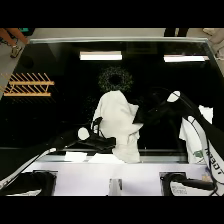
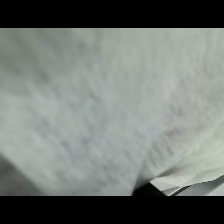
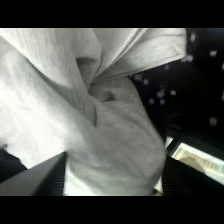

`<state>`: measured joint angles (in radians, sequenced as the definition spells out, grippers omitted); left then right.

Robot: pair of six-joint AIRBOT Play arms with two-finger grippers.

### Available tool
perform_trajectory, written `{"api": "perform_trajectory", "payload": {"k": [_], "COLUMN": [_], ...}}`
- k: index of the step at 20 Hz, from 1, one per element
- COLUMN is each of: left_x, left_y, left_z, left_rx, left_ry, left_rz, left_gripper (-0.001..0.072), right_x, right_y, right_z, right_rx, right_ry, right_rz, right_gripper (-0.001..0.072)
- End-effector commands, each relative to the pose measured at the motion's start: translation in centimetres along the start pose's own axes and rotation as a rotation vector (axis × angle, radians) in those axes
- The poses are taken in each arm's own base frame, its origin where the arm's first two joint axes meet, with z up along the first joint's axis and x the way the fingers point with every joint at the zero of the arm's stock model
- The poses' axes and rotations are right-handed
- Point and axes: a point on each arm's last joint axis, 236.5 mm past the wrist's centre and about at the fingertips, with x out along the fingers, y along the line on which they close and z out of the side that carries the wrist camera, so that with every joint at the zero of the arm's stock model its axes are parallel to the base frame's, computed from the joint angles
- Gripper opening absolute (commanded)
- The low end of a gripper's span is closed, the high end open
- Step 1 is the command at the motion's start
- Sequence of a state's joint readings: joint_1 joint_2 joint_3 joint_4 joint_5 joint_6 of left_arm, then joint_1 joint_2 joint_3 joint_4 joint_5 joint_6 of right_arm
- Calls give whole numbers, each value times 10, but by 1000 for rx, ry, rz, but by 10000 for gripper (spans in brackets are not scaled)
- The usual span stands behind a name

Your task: Fold the shirts.

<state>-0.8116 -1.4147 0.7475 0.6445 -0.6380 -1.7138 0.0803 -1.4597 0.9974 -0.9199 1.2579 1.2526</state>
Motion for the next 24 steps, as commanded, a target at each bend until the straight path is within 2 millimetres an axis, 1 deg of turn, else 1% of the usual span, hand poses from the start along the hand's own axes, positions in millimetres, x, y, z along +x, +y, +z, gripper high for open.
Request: {"api": "perform_trajectory", "payload": {"k": [1, 2, 3, 4, 5, 7, 8, 9, 11, 12, 13, 14, 15, 16, 17, 18, 19, 20, 21, 22, 23, 24], "left_x": [-5, -12, -25, -44, -66, -124, -157, -196, -285, -337, -386, -441, -491, -542, -582, -616, -637, -650, -656, -653, -646, -637], "left_y": [-6, -10, -19, -29, -40, -65, -79, -98, -145, -172, -199, -229, -255, -279, -295, -307, -313, -317, -319, -319, -318, -316], "left_z": [7, 12, 21, 33, 45, 68, 78, 86, 95, 91, 81, 65, 44, 17, -9, -34, -53, -68, -76, -79, -76, -68], "left_rx": [-8, 34, 98, 174, 244, 382, 445, 511, 642, 706, 759, 804, 843, 894, 947, 999, 1034, 1049, 1062, 1080, 1101, 1113], "left_ry": [-22, -41, -72, -116, -166, -284, -350, -436, -659, -785, -899, -1024, -1139, -1261, -1361, -1448, -1502, -1529, -1534, -1529, -1514, -1497], "left_rz": [-23, -33, -45, -50, -51, -47, -45, -49, -75, -102, -141, -211, -290, -374, -440, -492, -530, -571, -592, -585, -551, -497], "left_gripper": [39, 38, 37, 36, 36, 37, 36, 37, 36, 37, 37, 37, 37, 37, 38, 38, 38, 38, 38, 38, 38, 38], "right_x": [9, 8, 4, -2, -12, -45, -67, -95, -167, -212, -258, -310, -357, -400, -440, -469, -486, -497, -502, -504, -505, -503], "right_y": [13, 16, 18, 23, 30, 51, 66, 87, 141, 175, 209, 248, 286, 320, 348, 367, 379, 387, 391, 390, 385, 375], "right_z": [-15, -16, -16, -15, -9, 10, 20, 30, 45, 46, 41, 29, 8, -20, -52, -81, -106, -127, -144, -152, -150, -143], "right_rx": [-9, -23, -43, -65, -99, -193, -242, -299, -441, -525, -601, -677, -756, -828, -890, -938, -974, -1000, -1021, -1016, -982, -943], "right_ry": [86, 88, 83, 71, 38, -72, -140, -222, -431, -562, -698, -859, -1006, -1147, -1282, -1389, -1455, -1501, -1526, -1538, -1540, -1525], "right_rz": [91, 98, 101, 101, 96, 79, 67, 61, 58, 52, 50, 57, 80, 109, 129, 132, 135, 139, 139, 126, 109, 65], "right_gripper": [250, 43, 35, 35, 35, 34, 34, 34, 34, 34, 34, 34, 35, 35, 35, 35, 35, 35, 35, 35, 35, 35]}}
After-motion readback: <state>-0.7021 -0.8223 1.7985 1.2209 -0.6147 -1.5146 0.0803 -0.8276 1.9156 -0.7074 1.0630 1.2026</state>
